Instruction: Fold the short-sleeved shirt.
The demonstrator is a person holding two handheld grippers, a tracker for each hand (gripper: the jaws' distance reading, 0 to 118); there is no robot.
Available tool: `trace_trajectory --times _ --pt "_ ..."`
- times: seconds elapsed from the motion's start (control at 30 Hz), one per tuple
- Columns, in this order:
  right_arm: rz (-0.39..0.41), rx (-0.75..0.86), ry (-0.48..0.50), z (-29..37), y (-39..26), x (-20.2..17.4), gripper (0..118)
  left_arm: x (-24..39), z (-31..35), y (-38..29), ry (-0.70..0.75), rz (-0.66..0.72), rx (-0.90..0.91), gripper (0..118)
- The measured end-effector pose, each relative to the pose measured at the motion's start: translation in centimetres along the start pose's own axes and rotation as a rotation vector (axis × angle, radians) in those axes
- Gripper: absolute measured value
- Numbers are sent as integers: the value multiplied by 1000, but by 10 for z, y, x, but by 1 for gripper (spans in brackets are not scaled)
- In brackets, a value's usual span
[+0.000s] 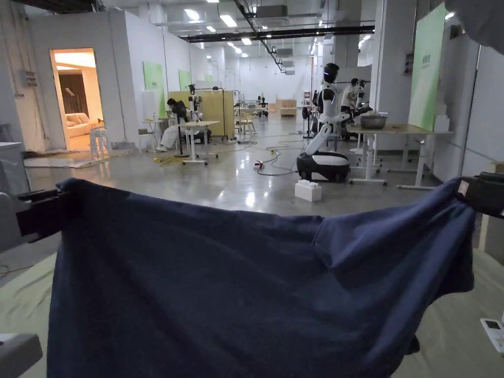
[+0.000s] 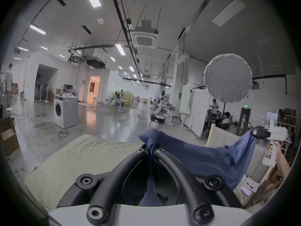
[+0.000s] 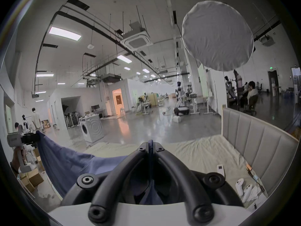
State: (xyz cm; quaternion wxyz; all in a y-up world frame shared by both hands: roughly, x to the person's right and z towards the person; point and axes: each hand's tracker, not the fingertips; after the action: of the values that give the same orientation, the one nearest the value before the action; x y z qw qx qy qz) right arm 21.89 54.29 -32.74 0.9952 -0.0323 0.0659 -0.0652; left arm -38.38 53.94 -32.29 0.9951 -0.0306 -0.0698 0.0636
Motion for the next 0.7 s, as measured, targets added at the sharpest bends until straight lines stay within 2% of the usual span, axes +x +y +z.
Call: trace_trajectory --times 0.1,0.27,0.4,0.53,0.7 --pt "5 43 -11 -1 26 -5 3 2 7 24 31 -36 47 6" --pt "115 107 -64 -4 59 -16 3 -3 8 48 74 -54 83 6" --pt "131 124 -97 -8 67 -15 3 -5 -2 50 124 -120 93 6" --pt "135 132 -132 -14 70 -12 3 -8 -20 48 128 -98 90 6" --pt "194 134 -161 -26 77 -14 4 0 -49 46 141 -150 63 6"
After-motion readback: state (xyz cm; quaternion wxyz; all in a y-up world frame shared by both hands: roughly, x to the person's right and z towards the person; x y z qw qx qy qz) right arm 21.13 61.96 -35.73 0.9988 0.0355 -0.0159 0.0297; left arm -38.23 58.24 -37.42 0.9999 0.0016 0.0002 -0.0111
